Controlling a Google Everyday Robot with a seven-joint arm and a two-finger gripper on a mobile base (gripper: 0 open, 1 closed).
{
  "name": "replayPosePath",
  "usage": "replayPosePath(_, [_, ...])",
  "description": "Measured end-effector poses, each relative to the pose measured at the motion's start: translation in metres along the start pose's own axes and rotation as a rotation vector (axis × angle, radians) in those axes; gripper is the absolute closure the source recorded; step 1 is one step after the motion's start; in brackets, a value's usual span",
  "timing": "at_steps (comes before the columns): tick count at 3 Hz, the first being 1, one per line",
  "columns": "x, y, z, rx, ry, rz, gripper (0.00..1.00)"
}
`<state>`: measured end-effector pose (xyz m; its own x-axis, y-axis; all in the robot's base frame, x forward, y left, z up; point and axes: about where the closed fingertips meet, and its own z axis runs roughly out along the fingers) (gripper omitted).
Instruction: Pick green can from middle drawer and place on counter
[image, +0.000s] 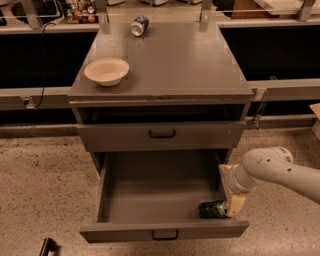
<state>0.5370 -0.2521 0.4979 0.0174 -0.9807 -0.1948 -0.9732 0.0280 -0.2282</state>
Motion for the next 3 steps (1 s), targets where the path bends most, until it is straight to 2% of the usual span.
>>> replayPosePath(1, [-0.011, 0.002, 0.014, 0.000, -0.002, -0.053, 0.00])
replayPosePath(2, [-0.015, 0.003, 0.024, -0.016, -0.019, -0.076, 0.13])
replayPosePath(3, [-0.020, 0.003, 0.038, -0.043, -0.032, -0.102, 0.11])
